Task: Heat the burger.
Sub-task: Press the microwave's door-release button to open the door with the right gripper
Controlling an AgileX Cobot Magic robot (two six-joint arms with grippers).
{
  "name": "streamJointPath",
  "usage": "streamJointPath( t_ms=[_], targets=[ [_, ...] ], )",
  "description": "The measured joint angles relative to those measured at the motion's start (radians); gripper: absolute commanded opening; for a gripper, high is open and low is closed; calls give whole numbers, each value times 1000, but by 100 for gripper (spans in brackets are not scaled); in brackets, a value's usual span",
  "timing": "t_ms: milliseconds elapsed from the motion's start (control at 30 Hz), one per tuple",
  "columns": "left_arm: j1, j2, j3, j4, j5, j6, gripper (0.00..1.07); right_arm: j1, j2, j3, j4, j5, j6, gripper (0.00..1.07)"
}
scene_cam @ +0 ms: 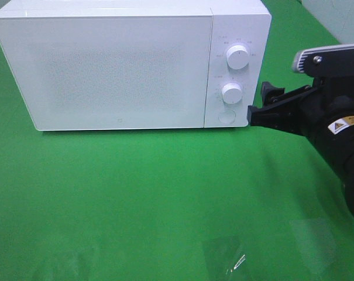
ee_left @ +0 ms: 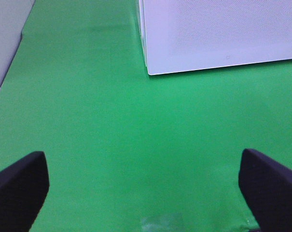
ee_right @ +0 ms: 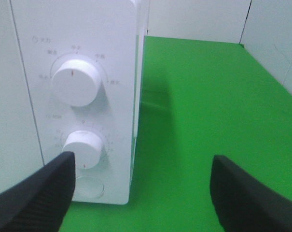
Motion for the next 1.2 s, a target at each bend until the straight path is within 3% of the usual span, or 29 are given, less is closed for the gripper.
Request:
streamJointPath(
  t_ms=[200,567,633,800,867,900,933,1033,1100,1200],
  targets=[
    [0,0,0,0,0,0,100,89,95,2,40,-38,31,76],
    [0,0,0,0,0,0,100,97,118,-1,41,-53,223,73],
    [0,0,0,0,0,0,100,97,118,-8,41,-55,460,63],
    [0,0,0,0,0,0,100,97,118,-9,41,-55,741,48],
    [0,0,0,0,0,0,100,97,118,-9,41,-55,951,33],
    [0,0,0,0,0,0,100,97,118,-9,41,-55,951,33],
    [0,0,0,0,0,0,100,97,118,-9,41,-55,1108,23],
    [0,0,0,0,0,0,100,97,118,-9,41,-55,1185,19],
    [0,0,0,0,0,0,100,97,118,-9,41,-51,1380,1],
    [0,0,0,0,0,0,100,97,118,-9,41,-37,1444,0]
  ],
)
